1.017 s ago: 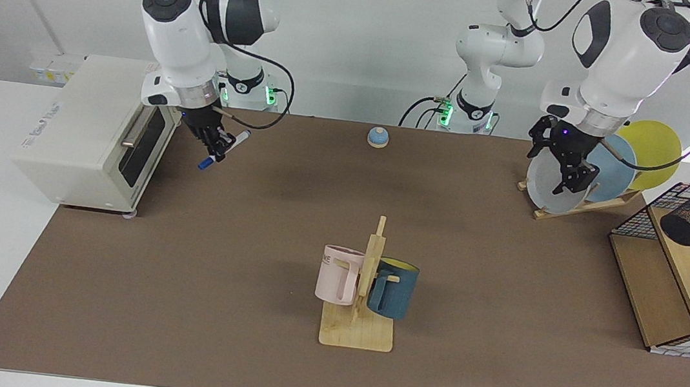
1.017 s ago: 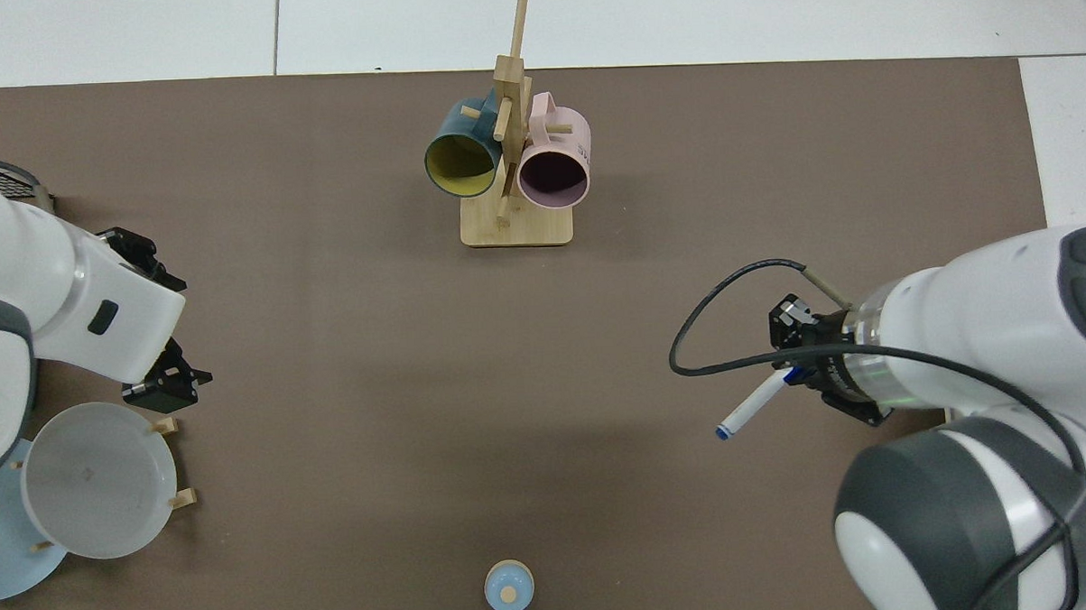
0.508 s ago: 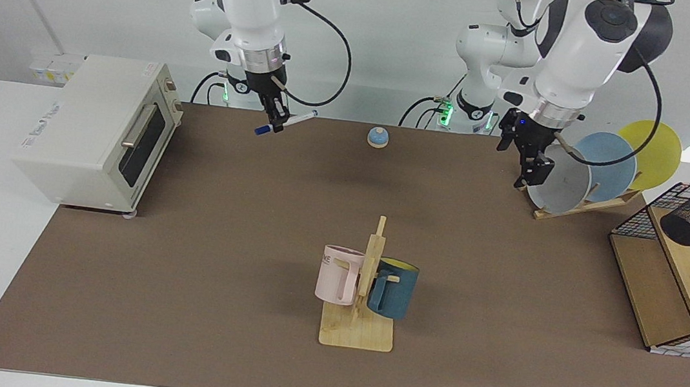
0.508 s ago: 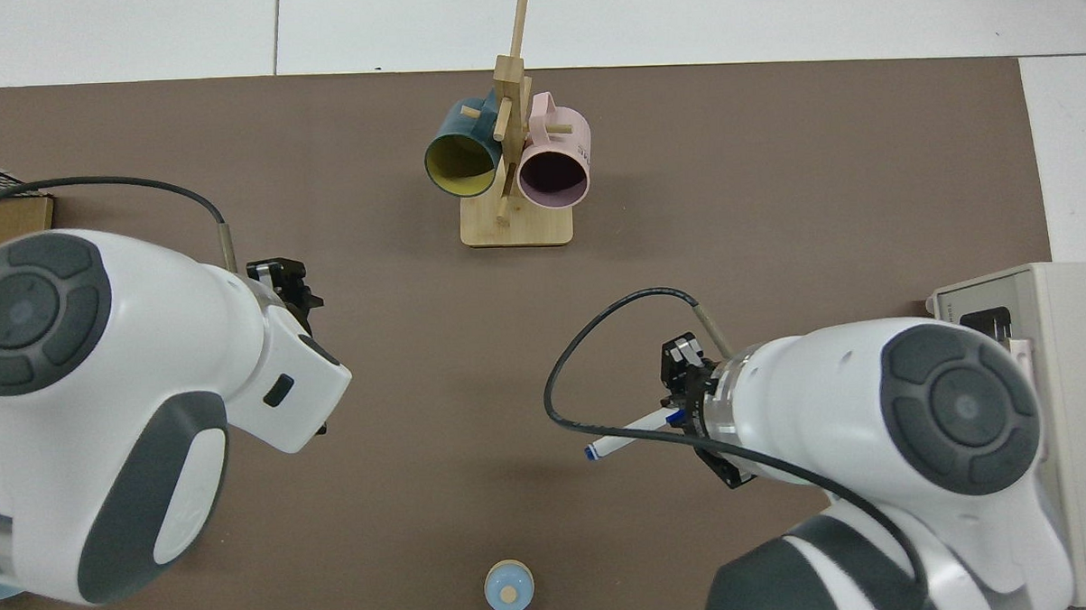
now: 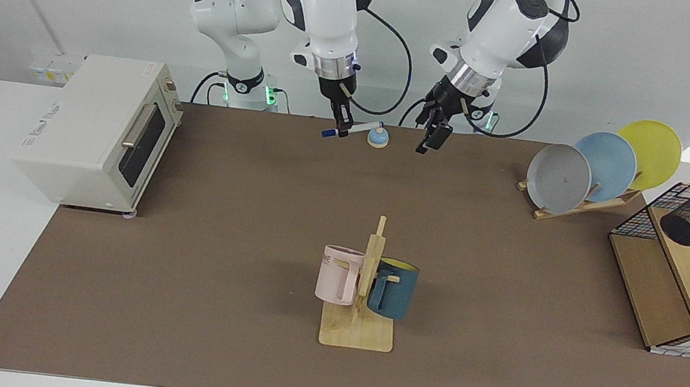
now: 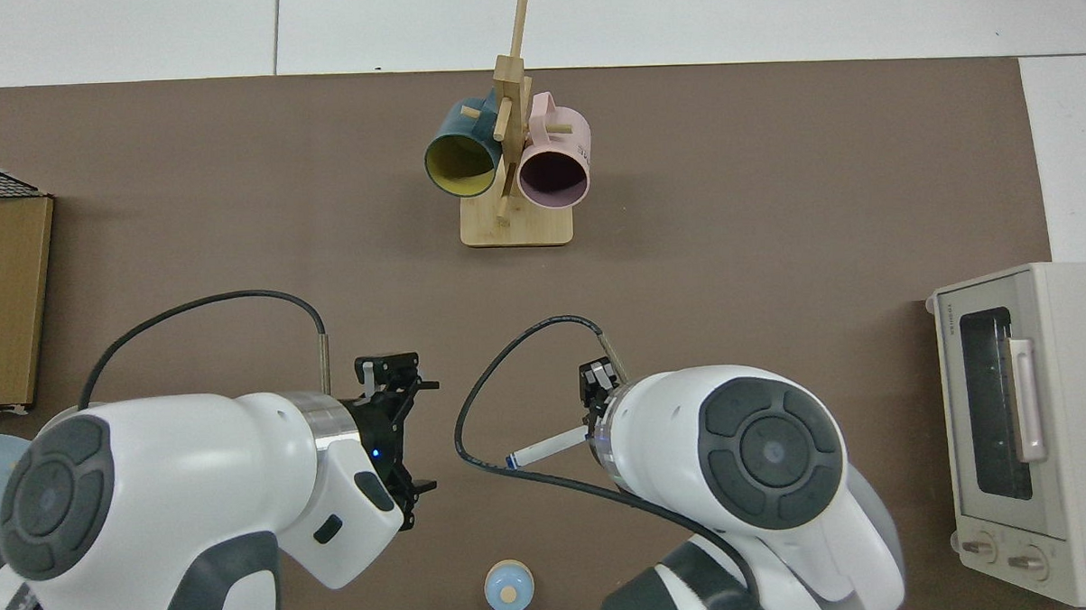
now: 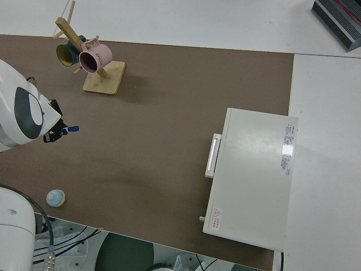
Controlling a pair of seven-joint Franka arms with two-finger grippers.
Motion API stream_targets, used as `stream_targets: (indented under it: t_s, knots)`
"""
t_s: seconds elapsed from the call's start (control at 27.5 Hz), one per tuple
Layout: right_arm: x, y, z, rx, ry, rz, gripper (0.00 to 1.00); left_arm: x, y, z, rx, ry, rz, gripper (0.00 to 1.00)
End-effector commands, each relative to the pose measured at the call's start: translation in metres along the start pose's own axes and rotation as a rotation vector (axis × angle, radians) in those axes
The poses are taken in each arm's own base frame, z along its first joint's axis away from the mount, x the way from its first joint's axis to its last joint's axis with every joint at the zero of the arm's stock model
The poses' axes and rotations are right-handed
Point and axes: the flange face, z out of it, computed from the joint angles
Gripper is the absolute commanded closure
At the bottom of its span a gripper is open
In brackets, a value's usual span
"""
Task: Put markers into pen holder
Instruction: 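Grasp the marker with the left gripper beside the right gripper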
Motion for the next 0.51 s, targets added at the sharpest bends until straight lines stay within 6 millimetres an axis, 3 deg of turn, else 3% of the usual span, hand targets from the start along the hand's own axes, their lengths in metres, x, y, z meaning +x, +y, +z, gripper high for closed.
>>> stream_targets:
  t_s: [0.0, 0.11, 0.18, 0.29, 0.36, 0.47]
  knots:
    - [-0.008, -0.002, 0.015, -0.005, -0.013, 0.02, 1.0, -0.017, 0.034, 0.005, 0.031, 0.063, 0.059, 0.0]
    - [-0.009, -0.001, 0.018, -0.007, -0.012, 0.018, 1.0, -0.012, 0.037, 0.009, 0.025, 0.097, 0.045, 0.0]
    - [-0.011, -0.001, 0.018, 0.0, -0.014, 0.013, 1.0, 0.002, 0.046, 0.02, 0.011, 0.105, 0.058, 0.0]
    - [-0.024, 0.003, 0.016, -0.008, -0.008, -0.015, 1.0, 0.002, 0.051, 0.042, 0.034, 0.136, 0.021, 0.0]
    - [-0.025, 0.005, 0.016, -0.019, -0.002, -0.017, 1.0, 0.014, 0.056, 0.052, 0.048, 0.131, 0.043, 0.0]
    - [-0.03, 0.006, 0.013, -0.014, 0.007, 0.005, 1.0, 0.02, 0.057, 0.057, 0.052, 0.134, 0.03, 0.0]
